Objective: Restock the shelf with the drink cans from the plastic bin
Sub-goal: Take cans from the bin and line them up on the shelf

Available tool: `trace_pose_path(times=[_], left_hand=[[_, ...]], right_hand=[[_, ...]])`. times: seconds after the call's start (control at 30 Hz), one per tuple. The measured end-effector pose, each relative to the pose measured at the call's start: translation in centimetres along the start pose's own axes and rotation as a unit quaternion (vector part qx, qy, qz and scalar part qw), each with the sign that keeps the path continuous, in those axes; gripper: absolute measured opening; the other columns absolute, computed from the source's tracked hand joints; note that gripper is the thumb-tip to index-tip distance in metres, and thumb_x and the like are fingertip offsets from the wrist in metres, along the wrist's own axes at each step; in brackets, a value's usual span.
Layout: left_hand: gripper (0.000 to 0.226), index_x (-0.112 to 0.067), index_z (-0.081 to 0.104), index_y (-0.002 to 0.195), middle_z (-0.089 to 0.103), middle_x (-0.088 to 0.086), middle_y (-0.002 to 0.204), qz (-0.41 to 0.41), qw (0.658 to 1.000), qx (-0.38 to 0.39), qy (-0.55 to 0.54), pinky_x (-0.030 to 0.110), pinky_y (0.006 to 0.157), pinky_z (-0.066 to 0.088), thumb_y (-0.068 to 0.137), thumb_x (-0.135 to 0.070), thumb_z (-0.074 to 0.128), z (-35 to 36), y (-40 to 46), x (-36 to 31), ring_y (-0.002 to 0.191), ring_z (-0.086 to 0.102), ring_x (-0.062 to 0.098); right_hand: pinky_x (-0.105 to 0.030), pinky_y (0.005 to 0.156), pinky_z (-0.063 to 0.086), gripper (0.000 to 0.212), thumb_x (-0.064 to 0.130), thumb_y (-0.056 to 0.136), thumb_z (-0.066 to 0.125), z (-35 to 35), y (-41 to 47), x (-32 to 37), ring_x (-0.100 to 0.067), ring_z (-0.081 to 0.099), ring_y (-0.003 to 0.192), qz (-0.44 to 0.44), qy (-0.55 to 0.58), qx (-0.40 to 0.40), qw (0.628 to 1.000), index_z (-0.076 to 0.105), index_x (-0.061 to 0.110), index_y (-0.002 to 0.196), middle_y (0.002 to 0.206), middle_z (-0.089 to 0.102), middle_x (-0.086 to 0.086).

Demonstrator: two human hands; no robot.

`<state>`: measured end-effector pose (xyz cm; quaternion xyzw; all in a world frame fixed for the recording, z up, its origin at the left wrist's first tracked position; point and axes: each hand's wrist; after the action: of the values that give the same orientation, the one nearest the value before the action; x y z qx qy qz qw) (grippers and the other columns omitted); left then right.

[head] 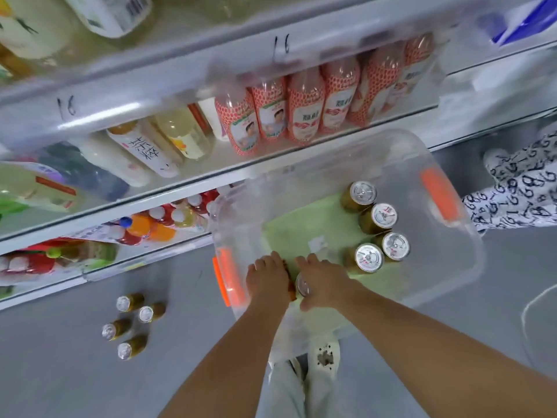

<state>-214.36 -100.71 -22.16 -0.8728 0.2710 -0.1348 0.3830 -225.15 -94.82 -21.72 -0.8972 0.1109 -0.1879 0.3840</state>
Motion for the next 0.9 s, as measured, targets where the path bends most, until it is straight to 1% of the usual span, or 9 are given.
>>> trace_pose_path(times=[0.1,0.23,0.33,0.47,0.57,0.67,0.77,0.83,0.9], left_hand=[[0.101,-0.004,0.019,0.146,0.041,0.013,0.138,0.001,1.000,0.005,0.014,0.033,0.105,0.032,0.071,-0.032,0.081,1.2,1.0,-0.3,0.126,0.043,0.029],[0.095,-0.005,0.018,0.147,0.037,0.012,0.139,0.004,1.000,0.005,0.004,0.033,0.105,0.034,0.076,-0.030,0.076,1.5,1.8,-0.5,0.127,0.040,0.029],[0.101,-0.005,0.026,0.141,0.040,0.009,0.134,-0.005,1.000,0.007,0.000,0.032,0.097,0.041,0.065,-0.037,0.085,1.1,1.5,-0.7,0.122,0.043,0.026],[0.099,-0.006,0.030,0.136,0.041,0.006,0.128,-0.008,1.000,-0.003,-0.026,0.030,0.087,0.044,0.061,-0.042,0.085,-0.4,0.0,-0.5,0.116,0.044,0.024],[0.097,-0.008,0.031,0.132,0.040,0.005,0.125,0.002,0.997,-0.032,-0.075,0.030,0.081,0.044,0.060,-0.042,0.085,-2.9,-2.6,0.0,0.114,0.043,0.023],[0.092,-0.009,0.033,0.127,0.040,0.004,0.121,0.015,0.984,-0.084,-0.154,0.030,0.076,0.043,0.057,-0.038,0.084,-5.8,-6.1,0.7,0.112,0.042,0.023],[0.092,-0.010,0.034,0.128,0.042,0.004,0.120,0.017,0.962,-0.134,-0.236,0.029,0.082,0.041,0.056,-0.041,0.082,-8.5,-9.9,1.8,0.111,0.043,0.023],[0.095,-0.013,0.036,0.129,0.044,0.003,0.119,0.009,0.943,-0.166,-0.289,0.031,0.087,0.044,0.052,-0.045,0.083,-10.2,-12.6,2.7,0.110,0.046,0.023],[0.095,-0.016,0.041,0.124,0.050,0.001,0.113,0.001,0.921,-0.194,-0.337,0.036,0.086,0.050,0.046,-0.051,0.083,-11.7,-15.2,3.6,0.105,0.052,0.021]], right_hand=[[-0.029,0.064,0.038,0.073,0.031,0.070,0.077,0.4,0.8,-0.6,-0.028,0.063,0.099,0.005,0.002,0.006,1.000,0.035,0.013,0.127,0.116,0.052,-0.007],[-0.029,0.061,0.035,0.067,0.024,0.075,0.071,0.0,0.9,-1.4,-0.031,0.063,0.095,0.000,0.003,-0.017,1.000,0.033,0.009,0.127,0.112,0.056,-0.009],[-0.030,0.065,0.038,0.063,0.024,0.075,0.070,-0.5,0.6,-2.2,-0.035,0.062,0.097,0.000,0.031,-0.031,0.999,0.034,0.010,0.125,0.112,0.056,-0.010],[-0.034,0.077,0.048,0.064,0.026,0.071,0.075,-2.4,-1.0,-3.8,-0.031,0.060,0.100,0.006,0.138,-0.051,0.989,0.039,0.016,0.122,0.113,0.057,-0.007],[-0.030,0.080,0.049,0.064,0.025,0.068,0.078,-5.2,-3.7,-4.6,-0.023,0.059,0.100,0.003,0.229,-0.066,0.971,0.044,0.020,0.123,0.113,0.059,-0.001],[-0.023,0.076,0.051,0.069,0.038,0.058,0.083,-8.7,-7.4,-4.5,-0.013,0.060,0.094,-0.018,0.308,-0.082,0.948,0.049,0.025,0.116,0.105,0.059,0.009],[-0.013,0.072,0.048,0.064,0.025,0.063,0.088,-12.2,-11.0,-3.9,-0.003,0.059,0.091,-0.036,0.356,-0.094,0.929,0.053,0.025,0.116,0.103,0.059,0.011],[-0.016,0.077,0.048,0.056,0.019,0.068,0.084,-14.6,-13.2,-3.3,-0.005,0.059,0.095,-0.059,0.362,-0.108,0.924,0.055,0.026,0.116,0.106,0.059,0.009],[-0.025,0.087,0.049,0.049,0.019,0.072,0.081,-16.7,-15.2,-2.5,-0.013,0.059,0.103,-0.083,0.378,-0.124,0.914,0.057,0.027,0.114,0.111,0.060,0.005]])
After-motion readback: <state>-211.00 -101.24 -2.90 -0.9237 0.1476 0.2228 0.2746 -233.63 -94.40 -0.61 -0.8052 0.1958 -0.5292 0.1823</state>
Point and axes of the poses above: each hand's wrist, its own y-axis towards the middle knuckle, its own z-axis out of the palm, x = y × z
